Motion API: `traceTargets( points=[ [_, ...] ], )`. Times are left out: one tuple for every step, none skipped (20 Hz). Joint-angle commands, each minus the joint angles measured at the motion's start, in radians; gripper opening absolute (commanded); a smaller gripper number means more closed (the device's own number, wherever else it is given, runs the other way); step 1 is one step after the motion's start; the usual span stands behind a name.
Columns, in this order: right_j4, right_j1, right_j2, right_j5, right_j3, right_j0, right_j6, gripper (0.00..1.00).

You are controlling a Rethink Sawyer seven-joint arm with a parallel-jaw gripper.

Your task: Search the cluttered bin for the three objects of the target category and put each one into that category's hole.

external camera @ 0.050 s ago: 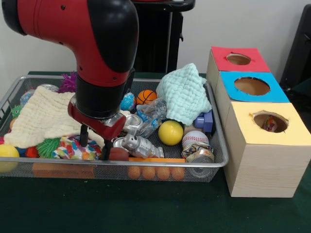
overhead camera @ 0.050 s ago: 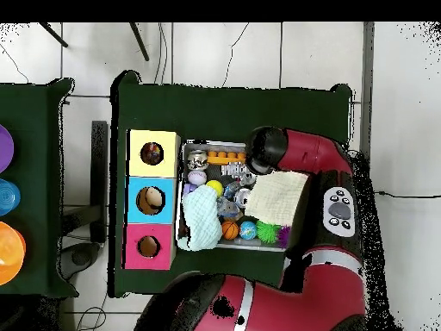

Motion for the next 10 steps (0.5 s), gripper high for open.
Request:
traceTargets(
  points=[
    [-0.077, -0.039, 0.064, 0.098, -0.037, -0.032, -0.191, 1.0],
    [-0.083, -0.024, 0.068, 0.09, -0.042, -0.033, -0.189, 1.0],
    [-0.088, -0.009, 0.071, 0.082, -0.048, -0.034, -0.186, 1.0],
    [-0.094, 0.01, 0.072, 0.069, -0.051, -0.034, -0.18, 1.0],
    [-0.101, 0.037, 0.071, 0.062, -0.071, -0.035, -0.174, 1.0],
    [-0.115, 0.052, 0.055, 0.072, -0.084, -0.026, -0.164, 1.0],
    [-0.126, 0.057, 0.041, 0.077, -0.085, -0.019, -0.152, 1.0],
    [-0.135, 0.057, 0.027, 0.069, -0.082, -0.014, -0.136, 1.0],
    [-0.142, 0.055, 0.019, 0.07, -0.077, -0.012, -0.128, 1.0],
    [-0.149, 0.052, 0.012, 0.071, -0.071, -0.01, -0.121, 1.0]
  ],
)
